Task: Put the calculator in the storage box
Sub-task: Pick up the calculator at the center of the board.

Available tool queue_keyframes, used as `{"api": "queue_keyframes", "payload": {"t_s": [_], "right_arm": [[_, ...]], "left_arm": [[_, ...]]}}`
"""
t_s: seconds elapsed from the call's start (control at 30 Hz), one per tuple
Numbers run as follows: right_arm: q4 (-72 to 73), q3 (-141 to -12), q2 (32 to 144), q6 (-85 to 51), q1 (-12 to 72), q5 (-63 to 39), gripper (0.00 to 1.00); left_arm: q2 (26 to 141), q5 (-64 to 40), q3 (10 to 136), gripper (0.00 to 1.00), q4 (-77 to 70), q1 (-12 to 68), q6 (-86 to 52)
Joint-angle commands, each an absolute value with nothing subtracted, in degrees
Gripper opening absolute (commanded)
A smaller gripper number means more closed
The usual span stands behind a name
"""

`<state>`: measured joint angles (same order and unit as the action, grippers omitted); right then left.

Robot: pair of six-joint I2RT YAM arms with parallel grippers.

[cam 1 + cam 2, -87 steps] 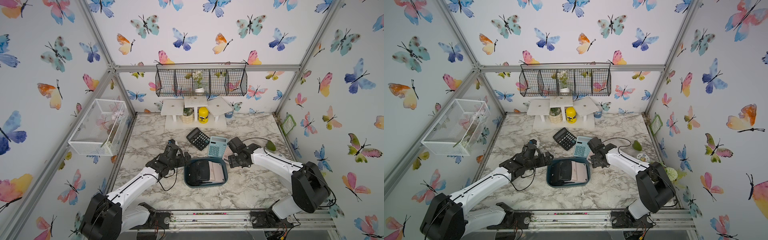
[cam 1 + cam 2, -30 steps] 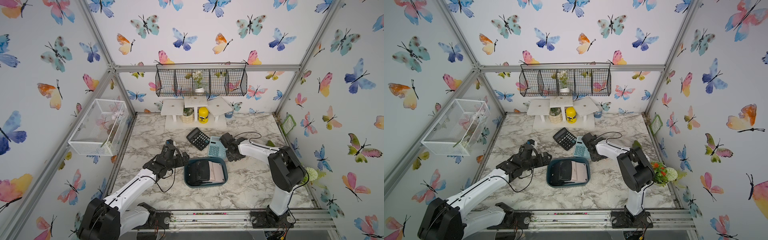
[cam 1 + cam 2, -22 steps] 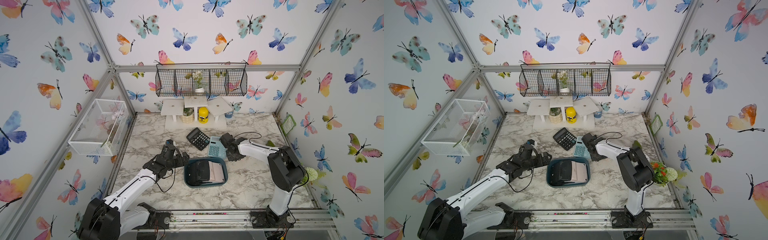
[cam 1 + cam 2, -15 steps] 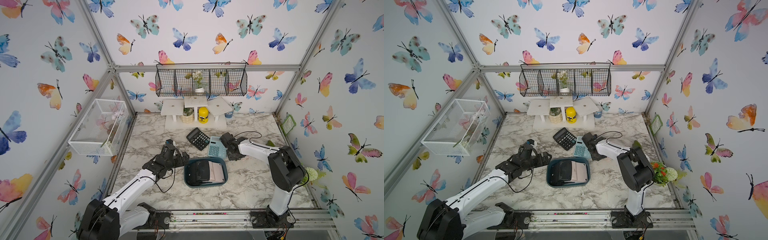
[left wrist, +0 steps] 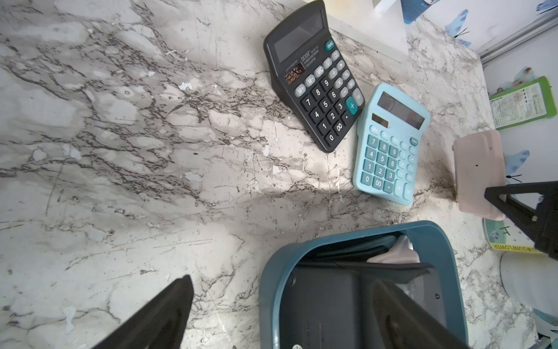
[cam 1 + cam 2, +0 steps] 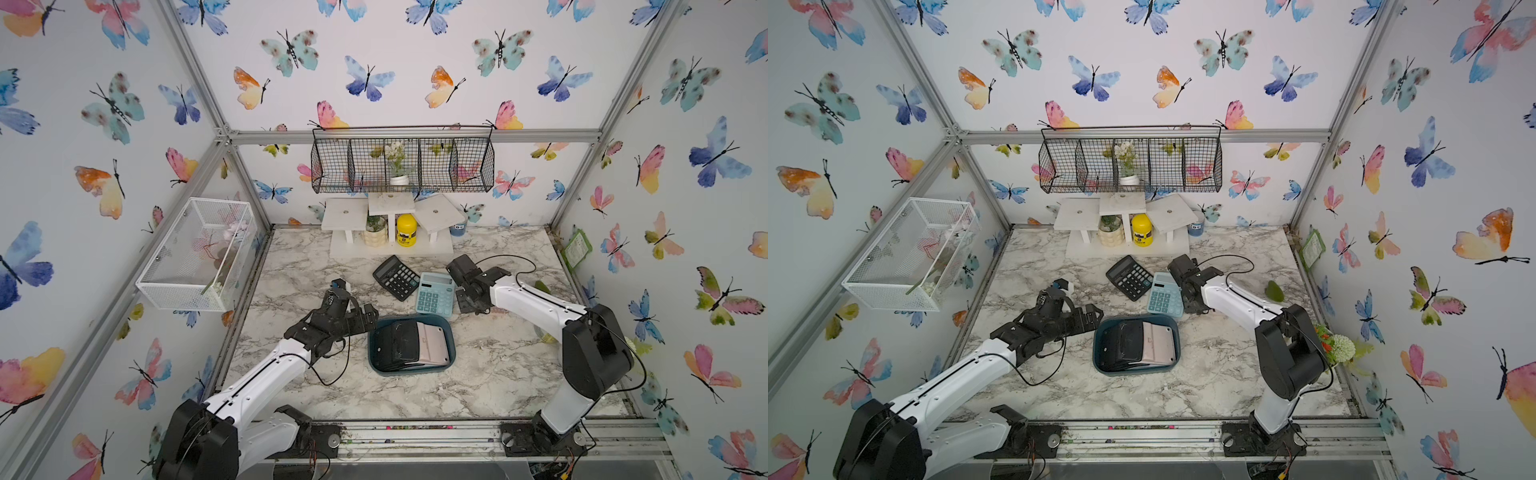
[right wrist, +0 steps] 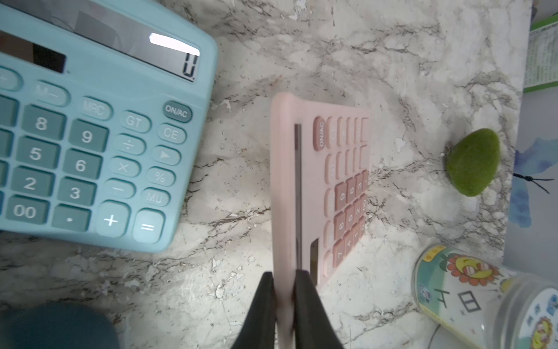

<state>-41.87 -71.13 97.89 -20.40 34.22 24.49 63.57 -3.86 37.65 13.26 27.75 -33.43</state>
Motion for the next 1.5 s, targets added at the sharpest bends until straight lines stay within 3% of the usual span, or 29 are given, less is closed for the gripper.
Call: {"api": "queue_keyframes", "payload": {"t_s": [0.0, 0.83, 1.47], "right_arm": [[-44.5, -72.8, 95.5, -20.2, 34.2, 18.6, 0.11], [-45.8, -74.1, 87.9, -18.8, 34.2, 9.5, 0.02], [-46.6, -74.4, 80.8, -19.0, 34.2, 3.1, 0.02]], "left_arm": [[62.1, -4.7, 39.2, 0.99, 14.4, 27.4, -32.9], [61.6, -5.3, 38.2, 0.99, 13.9, 27.4, -33.5], [61.1, -5.8, 38.0, 0.99, 13.7, 27.4, -33.7]]}}
